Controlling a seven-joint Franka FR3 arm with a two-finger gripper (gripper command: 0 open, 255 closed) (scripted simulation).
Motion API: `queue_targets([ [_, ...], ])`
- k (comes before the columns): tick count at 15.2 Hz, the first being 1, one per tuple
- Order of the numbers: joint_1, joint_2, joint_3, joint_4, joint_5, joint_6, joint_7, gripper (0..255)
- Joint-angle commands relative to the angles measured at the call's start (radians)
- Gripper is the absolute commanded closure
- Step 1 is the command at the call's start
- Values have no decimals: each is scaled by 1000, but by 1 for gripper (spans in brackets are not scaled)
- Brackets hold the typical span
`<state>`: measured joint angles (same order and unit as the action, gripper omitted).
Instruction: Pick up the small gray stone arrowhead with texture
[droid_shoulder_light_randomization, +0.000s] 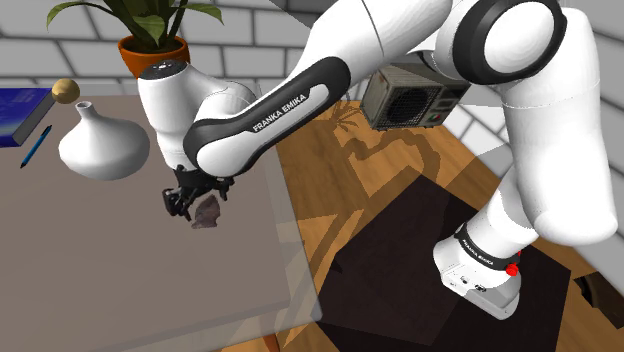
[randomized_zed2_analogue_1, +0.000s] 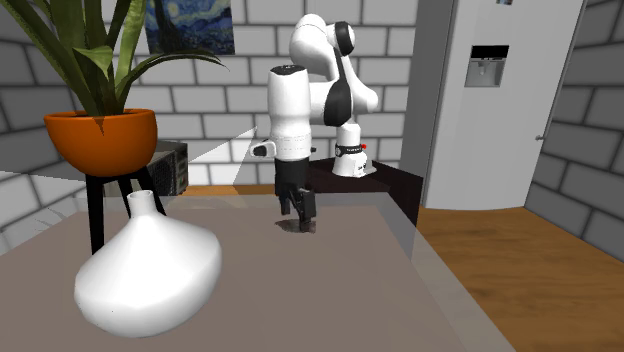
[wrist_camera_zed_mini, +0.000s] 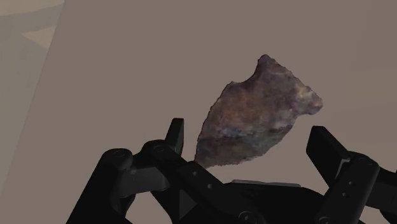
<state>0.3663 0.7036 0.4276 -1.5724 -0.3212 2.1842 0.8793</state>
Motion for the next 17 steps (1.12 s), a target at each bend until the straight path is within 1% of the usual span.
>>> queue_targets([
  [1,5,18,-5,5,-6,12,3,0],
  [2,5,18,-5,5,-6,12,3,0],
  [3,5,18,-5,6,-6,12,3,255],
  [12,5,18,-5,5,-6,12,3,255],
  [17,-3,-21,8,12,10,-32,-6,255],
])
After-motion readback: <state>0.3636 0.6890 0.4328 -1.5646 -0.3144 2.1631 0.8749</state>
